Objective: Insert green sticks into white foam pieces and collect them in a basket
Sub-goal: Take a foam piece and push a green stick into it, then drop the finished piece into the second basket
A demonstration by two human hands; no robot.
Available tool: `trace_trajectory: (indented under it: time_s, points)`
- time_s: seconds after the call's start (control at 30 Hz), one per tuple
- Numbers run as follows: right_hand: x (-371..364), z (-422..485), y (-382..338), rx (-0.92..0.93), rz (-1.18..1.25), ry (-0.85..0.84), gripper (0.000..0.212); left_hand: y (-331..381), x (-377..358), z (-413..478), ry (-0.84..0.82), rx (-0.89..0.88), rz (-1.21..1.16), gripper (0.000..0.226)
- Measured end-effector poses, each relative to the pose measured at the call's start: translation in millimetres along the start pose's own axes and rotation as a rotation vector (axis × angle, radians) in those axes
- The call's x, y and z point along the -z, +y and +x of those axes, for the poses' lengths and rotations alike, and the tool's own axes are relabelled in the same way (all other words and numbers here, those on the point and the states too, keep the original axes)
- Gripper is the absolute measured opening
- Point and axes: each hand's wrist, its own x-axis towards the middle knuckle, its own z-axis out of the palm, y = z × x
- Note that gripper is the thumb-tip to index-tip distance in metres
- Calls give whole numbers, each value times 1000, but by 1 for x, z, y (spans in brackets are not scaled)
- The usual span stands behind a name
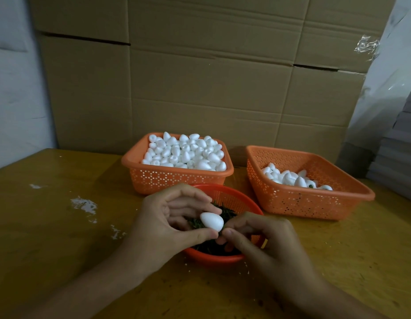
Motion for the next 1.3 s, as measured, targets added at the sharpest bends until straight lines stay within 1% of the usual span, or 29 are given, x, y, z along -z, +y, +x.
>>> trace_trajectory:
  time_s: [0.07, 0.13, 0.43, 0.73, 0.77, 0.83, 0.9, 0.93, 1.0, 1.03, 1.1, 1.13, 1.2, 1.23, 1.3]
  points:
    - [-1, 0, 0, 11, -31, -18, 11, 2, -2, 0, -6, -20, -4, 49]
    - [0, 0, 0, 19, -36, -23, 9, 3, -2, 0, -26, -30, 0, 49]
    - [-1, 1, 0, 56, -25, -20, 9, 4, -1, -1, -92, -40, 29, 43]
    - [-3, -1, 6, 104, 0, -11, 9, 2, 0, 0, -118, -49, 56, 48]
    - [-3, -2, 6, 110, 33, 17, 9, 1, 1, -1, -117, -56, 70, 50]
    - [-4, -2, 4, 92, 175, 136, 8, 0, -2, -3, -97, -72, 107, 50]
    - [4, 1, 2, 84, 284, 290, 7, -3, -6, -7, -95, -95, 196, 40]
    - [10, 4, 2, 97, 291, 360, 8, -4, -7, -8, -108, -121, 268, 31]
    - [29, 12, 6, 83, 252, 469, 17, -5, -7, -11, -163, -207, 442, 14]
    - [39, 16, 10, 49, 224, 516, 20, -5, -7, -12, -194, -250, 522, 17]
    - [58, 22, 22, -42, 146, 576, 14, -5, -6, -13, -235, -305, 644, 35]
    - [66, 23, 30, -87, 75, 588, 9, -4, -7, -13, -244, -314, 674, 41]
    - [81, 24, 46, -163, -135, 583, 7, -3, -7, -13, -248, -296, 668, 44]
    - [87, 24, 53, -194, -234, 564, 10, -3, -7, -13, -243, -282, 656, 44]
    - [99, 25, 62, -261, -357, 498, 19, -2, -6, -12, -233, -267, 653, 43]
